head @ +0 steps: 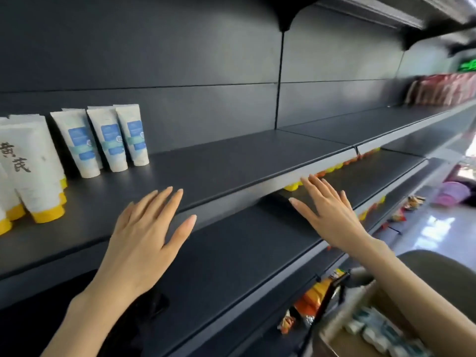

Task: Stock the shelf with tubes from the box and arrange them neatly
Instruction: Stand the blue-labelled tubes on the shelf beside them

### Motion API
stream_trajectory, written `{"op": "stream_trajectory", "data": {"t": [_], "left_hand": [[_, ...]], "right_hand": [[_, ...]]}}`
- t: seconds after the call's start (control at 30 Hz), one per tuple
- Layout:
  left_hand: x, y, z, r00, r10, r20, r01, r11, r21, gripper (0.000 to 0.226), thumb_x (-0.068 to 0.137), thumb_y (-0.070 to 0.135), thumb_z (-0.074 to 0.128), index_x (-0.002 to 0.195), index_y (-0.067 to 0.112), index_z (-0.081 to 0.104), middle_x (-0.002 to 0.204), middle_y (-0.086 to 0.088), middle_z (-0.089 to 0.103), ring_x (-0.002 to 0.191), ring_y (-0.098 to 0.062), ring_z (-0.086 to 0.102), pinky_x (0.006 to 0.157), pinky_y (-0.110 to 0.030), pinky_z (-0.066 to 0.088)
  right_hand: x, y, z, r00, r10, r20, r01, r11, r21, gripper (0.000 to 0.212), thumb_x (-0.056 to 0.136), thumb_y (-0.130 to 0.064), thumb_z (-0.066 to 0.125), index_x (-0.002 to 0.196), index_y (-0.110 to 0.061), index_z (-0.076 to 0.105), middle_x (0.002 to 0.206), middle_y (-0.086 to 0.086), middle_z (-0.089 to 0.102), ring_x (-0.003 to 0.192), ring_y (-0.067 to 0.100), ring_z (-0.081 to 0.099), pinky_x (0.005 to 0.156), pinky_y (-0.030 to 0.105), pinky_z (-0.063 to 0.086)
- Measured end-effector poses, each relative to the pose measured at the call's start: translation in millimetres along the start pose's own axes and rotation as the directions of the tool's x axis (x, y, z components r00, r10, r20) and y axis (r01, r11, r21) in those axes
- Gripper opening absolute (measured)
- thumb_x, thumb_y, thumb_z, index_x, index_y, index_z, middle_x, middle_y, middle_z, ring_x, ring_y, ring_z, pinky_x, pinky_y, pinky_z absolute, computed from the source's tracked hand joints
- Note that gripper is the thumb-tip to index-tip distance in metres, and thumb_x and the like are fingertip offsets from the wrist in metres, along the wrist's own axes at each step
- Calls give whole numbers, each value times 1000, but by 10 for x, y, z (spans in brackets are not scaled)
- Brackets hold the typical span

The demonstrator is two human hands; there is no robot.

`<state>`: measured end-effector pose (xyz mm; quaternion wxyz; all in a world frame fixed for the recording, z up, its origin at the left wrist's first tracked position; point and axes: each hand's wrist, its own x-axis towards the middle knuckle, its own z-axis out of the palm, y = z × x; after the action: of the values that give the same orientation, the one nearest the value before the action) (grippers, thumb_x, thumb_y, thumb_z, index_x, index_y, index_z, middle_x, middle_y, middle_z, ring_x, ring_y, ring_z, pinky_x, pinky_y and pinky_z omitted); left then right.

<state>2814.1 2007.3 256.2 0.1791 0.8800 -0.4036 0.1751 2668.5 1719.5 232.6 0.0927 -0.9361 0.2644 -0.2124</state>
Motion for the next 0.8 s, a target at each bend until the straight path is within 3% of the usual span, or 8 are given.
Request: {"op": "stream_trajectory", "data": {"t": [0.2, 0.43, 0.57, 0.8], "left_hand": [[134, 674, 372, 974, 223, 27, -222, 974, -55, 74, 89, 62, 14, 147, 19, 32, 152, 0, 34, 142, -17, 28, 115, -43, 20], [227, 1683, 1044, 899, 427, 100, -410, 899, -152, 64, 95, 52, 21, 145, 15, 35, 150, -2, 37, 139, -14, 30, 114, -38, 19], [329, 2158, 1588, 886, 397, 240, -363, 915, -174, 71, 92, 62, 11, 149, 21, 22, 156, 2, 24, 144, -12, 20, 116, -33, 10], [353, 2762, 2324, 831, 326, 450, -265, 944, -196, 72, 88, 59, 17, 151, 24, 16, 158, 5, 18, 145, -9, 13, 116, -34, 12]], "right_hand": [[-485, 830, -71, 979, 202, 20, -201, 979, -22, 80, 82, -70, 18, 152, -31, 10, 160, -6, 6, 148, 18, 2, 117, 50, 4], [-989, 1842, -135, 930, 358, 76, -360, 933, 3, 69, 93, -59, 31, 152, -29, 12, 160, -4, 7, 148, 17, 3, 117, 52, 4], [-1292, 2453, -76, 888, 442, 124, -445, 896, -6, 66, 95, -56, 33, 152, -29, 13, 160, -4, 7, 147, 19, 3, 117, 52, 4], [-1721, 3218, 173, 805, 550, 223, -562, 827, -9, 68, 93, -61, 30, 151, -28, 16, 160, -2, 10, 147, 21, 5, 116, 52, 8]]}}
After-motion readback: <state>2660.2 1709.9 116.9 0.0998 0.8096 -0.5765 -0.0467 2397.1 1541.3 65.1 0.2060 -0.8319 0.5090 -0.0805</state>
